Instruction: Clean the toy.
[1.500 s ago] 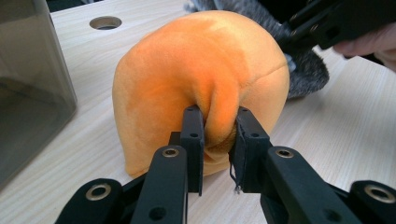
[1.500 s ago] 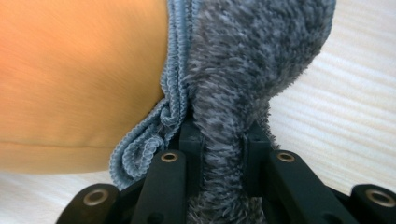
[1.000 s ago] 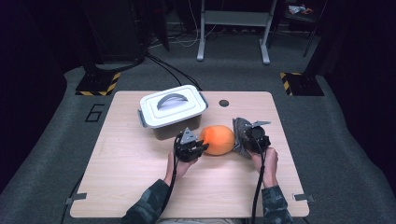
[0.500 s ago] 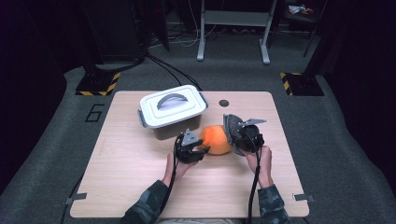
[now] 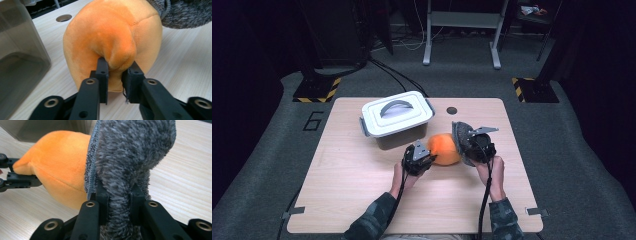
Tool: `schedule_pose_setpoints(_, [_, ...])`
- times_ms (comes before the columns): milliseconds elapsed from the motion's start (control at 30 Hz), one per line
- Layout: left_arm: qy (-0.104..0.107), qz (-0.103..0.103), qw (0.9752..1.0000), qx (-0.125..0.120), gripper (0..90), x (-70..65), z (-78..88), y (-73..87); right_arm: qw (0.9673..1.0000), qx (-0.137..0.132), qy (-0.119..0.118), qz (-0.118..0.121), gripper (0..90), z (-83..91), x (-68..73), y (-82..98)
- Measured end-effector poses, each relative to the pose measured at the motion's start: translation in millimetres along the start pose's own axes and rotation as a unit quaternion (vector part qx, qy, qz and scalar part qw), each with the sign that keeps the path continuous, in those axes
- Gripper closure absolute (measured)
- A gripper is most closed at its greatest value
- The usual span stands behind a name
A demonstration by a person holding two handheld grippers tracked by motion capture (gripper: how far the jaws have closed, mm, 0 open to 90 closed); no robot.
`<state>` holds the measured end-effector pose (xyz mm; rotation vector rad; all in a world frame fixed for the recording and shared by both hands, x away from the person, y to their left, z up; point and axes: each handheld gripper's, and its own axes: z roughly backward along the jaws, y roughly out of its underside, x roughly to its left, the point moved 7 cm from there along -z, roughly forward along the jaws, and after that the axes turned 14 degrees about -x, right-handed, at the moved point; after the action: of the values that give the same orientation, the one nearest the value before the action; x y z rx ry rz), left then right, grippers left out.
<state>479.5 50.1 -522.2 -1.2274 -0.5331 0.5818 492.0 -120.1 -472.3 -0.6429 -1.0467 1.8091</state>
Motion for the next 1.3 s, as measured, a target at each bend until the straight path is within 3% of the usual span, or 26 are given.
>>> schedule_pose_setpoints(67, [0.007, 0.009, 0.9999, -0.001, 79.1, 0.1, 0.4, -1.6, 1.0000, -0.007, -0.004, 0.000, 75.3, 3.6, -1.3, -1.8])
schedule_pose_setpoints(233, [0.020, 0.063, 0.9977, -0.019, 80.5, 0.8, 3.4, -8.1, 0.9994, -0.027, -0.020, 0.002, 75.2, 17.3, 1.4, -9.9])
schedule_pose_setpoints(433, [0.043, 0.108, 0.9927, -0.032, 81.0, -1.5, 10.7, -15.2, 0.9981, -0.038, -0.045, 0.020, 75.2, 30.5, 21.1, -23.5])
schedule_pose_setpoints(600, [0.048, 0.122, 0.9910, -0.027, 80.7, -0.2, 8.6, -15.9, 0.9957, -0.042, -0.077, 0.028, 75.1, 29.7, 43.5, -31.1])
schedule_pose_setpoints(700, [0.035, 0.102, 0.9939, -0.022, 80.4, 1.6, 6.4, -15.1, 0.9954, -0.032, -0.079, 0.044, 75.0, 19.6, 49.8, -30.6])
schedule_pose_setpoints(767, [0.029, 0.092, 0.9952, -0.014, 80.3, 3.1, 5.7, -13.4, 0.9964, -0.024, -0.066, 0.049, 75.1, 9.9, 52.0, -28.5])
schedule_pose_setpoints(967, [0.014, 0.077, 0.9970, -0.003, 80.0, 6.8, 4.0, -10.0, 0.9972, -0.014, -0.045, 0.058, 75.2, -2.8, 48.1, -22.7])
schedule_pose_setpoints(1100, [0.011, 0.069, 0.9975, -0.002, 79.9, 7.4, 3.4, -9.7, 0.9979, -0.013, -0.036, 0.051, 75.2, -3.1, 41.8, -20.9])
schedule_pose_setpoints(1133, [0.014, 0.070, 0.9974, 0.002, 79.9, 7.9, 3.9, -9.0, 0.9987, -0.006, -0.022, 0.046, 75.1, -2.1, 34.4, -18.3])
schedule_pose_setpoints(1300, [0.005, 0.069, 0.9976, 0.003, 79.8, 10.9, 3.9, -6.3, 0.9994, 0.006, -0.002, 0.034, 75.1, -4.0, 14.1, -9.2])
